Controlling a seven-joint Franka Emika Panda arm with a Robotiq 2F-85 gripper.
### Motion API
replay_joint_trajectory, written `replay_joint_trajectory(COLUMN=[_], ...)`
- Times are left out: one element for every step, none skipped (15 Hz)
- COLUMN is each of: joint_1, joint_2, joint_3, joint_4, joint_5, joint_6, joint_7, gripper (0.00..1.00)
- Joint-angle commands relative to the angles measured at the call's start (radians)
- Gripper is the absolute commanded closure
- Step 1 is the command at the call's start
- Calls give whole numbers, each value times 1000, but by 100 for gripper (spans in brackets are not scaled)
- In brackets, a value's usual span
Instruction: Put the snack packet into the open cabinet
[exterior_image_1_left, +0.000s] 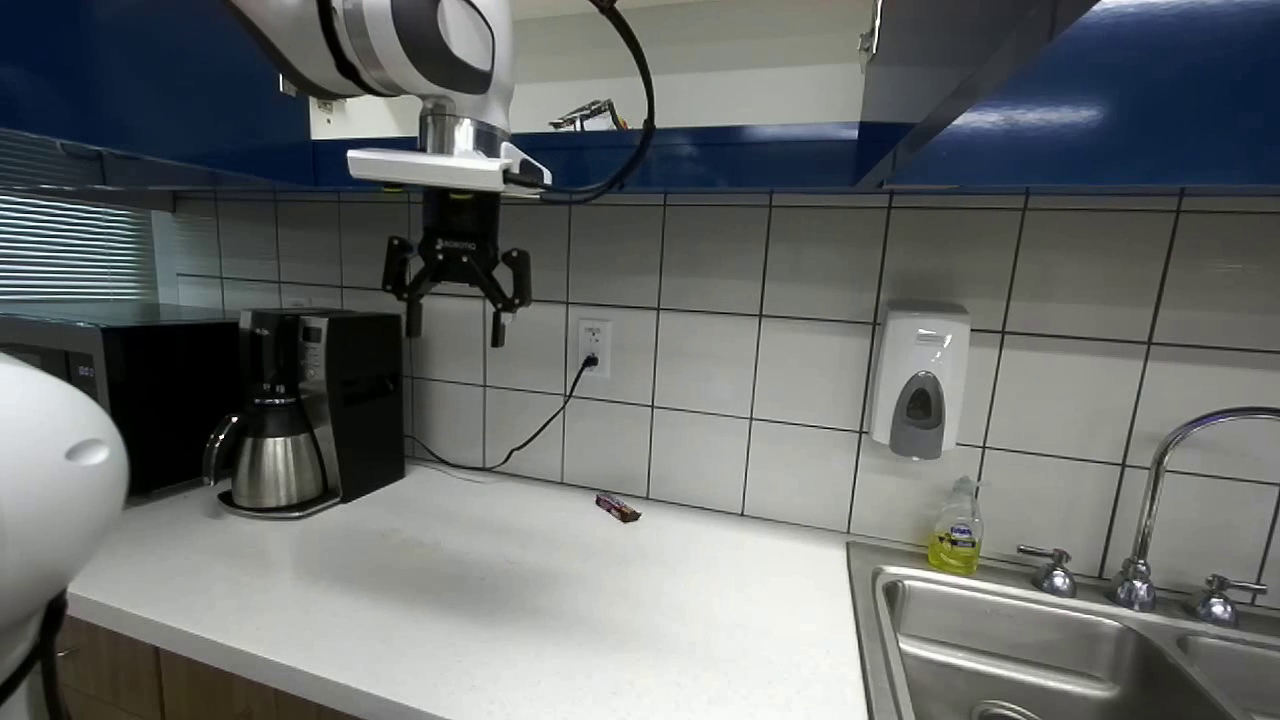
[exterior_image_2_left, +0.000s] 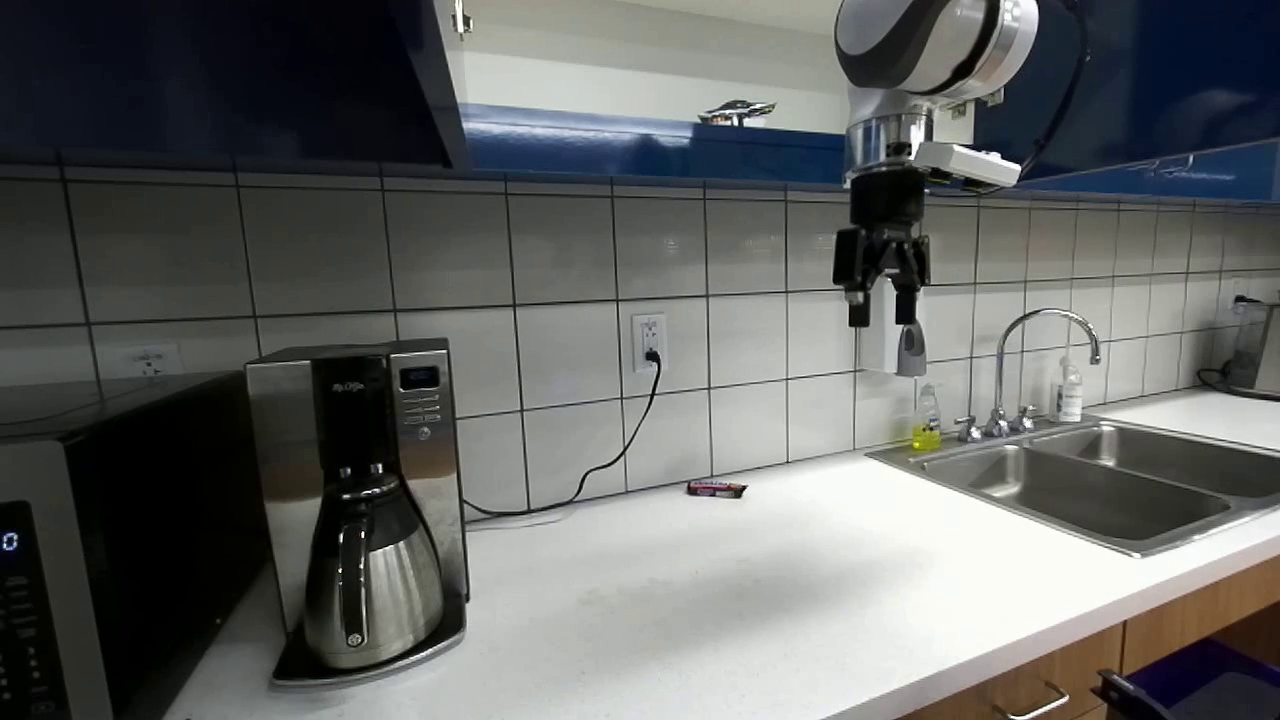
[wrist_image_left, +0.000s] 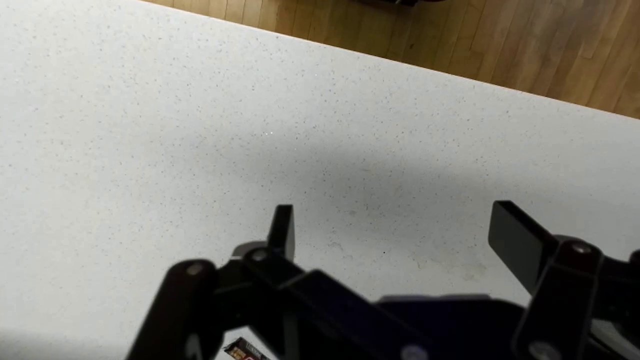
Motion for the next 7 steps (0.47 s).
replay_joint_trajectory(joint_1=[1,2,2,2,2,2,2], joint_2=[-24,-22,0,0,0,0,0], joint_3=[19,17,10,10,11,11,11], joint_4=[-50,-55,-27,-34,-37,-39,-39], joint_5=[-5,-1,1,1,1,1,1], joint_6=[33,28,12,13,13,14,14], joint_7=[18,14,0,1,1,1,1], gripper=[0,0,0,0,0,0,0])
